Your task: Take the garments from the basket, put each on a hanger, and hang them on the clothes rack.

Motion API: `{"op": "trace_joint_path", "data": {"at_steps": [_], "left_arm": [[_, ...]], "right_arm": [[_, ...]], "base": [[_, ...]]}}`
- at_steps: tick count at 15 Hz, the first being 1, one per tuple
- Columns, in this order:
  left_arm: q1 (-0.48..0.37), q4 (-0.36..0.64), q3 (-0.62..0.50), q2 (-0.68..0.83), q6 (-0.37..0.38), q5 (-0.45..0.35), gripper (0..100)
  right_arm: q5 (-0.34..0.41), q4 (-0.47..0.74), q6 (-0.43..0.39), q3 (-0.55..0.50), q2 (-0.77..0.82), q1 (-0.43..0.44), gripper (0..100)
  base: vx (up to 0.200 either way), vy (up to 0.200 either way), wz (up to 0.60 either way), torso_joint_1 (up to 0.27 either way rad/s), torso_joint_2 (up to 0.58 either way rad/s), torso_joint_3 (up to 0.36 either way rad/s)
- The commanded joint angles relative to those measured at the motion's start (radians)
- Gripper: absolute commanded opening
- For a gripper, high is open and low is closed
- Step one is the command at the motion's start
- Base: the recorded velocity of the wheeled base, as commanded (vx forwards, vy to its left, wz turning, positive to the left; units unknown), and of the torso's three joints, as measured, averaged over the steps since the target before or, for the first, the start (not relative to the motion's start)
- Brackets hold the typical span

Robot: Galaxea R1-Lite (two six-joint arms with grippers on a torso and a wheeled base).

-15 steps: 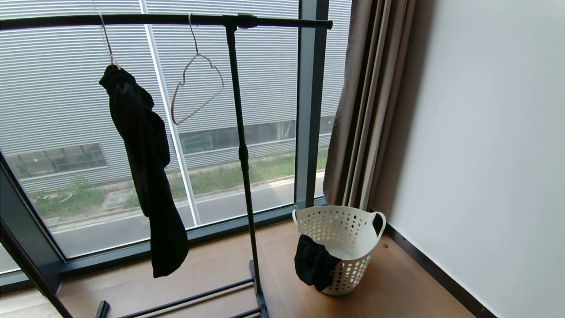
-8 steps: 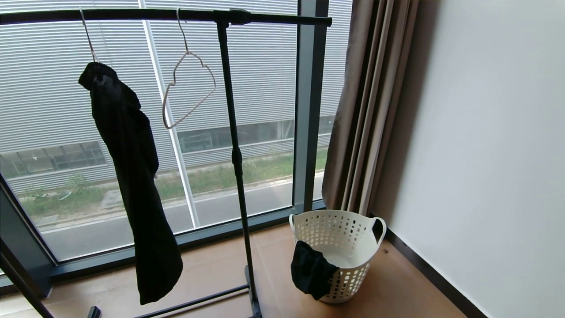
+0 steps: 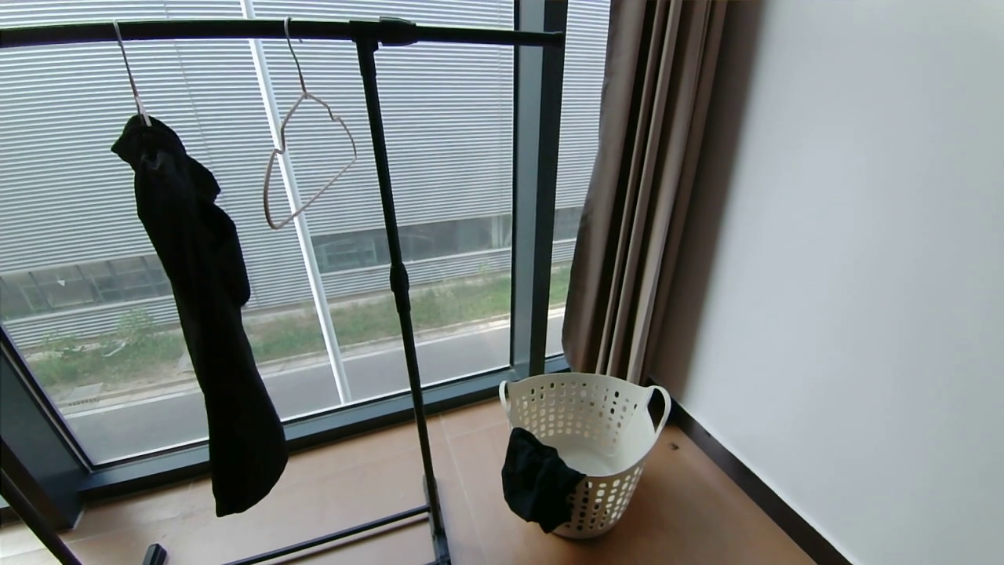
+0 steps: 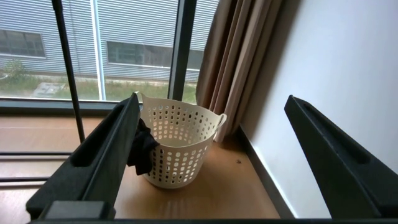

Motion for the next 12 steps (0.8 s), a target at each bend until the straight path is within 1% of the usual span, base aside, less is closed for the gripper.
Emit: {"op": "trace_joint_path", "data": {"at_steps": [1,3,5,12], "left_arm": [[0.0,0.0,0.001,0.001,0.003,-0.001,100],[0.0,0.0,0.001,0.001,0.006,-0.001,100],[0.0,0.0,0.001,0.001,0.007,-0.001,100],[0.0,0.002,0.0,0.003,0.021,-0.003,100]], "right_arm": [[0.001,0.0,0.0,0.0,0.001,0.0,100],[0.001,0.0,0.0,0.0,0.001,0.0,100],[0.001,0.0,0.0,0.0,0.001,0.0,100],[-0.002,0.0,0.003,0.0,0.001,0.0,100]], "base": [[0.0,0.0,0.0,0.0,0.0,0.0],[0.0,0.0,0.0,0.0,0.0,0.0],[0.0,0.0,0.0,0.0,0.0,-0.097],[0.0,0.0,0.0,0.002,0.0,-0.188]]}}
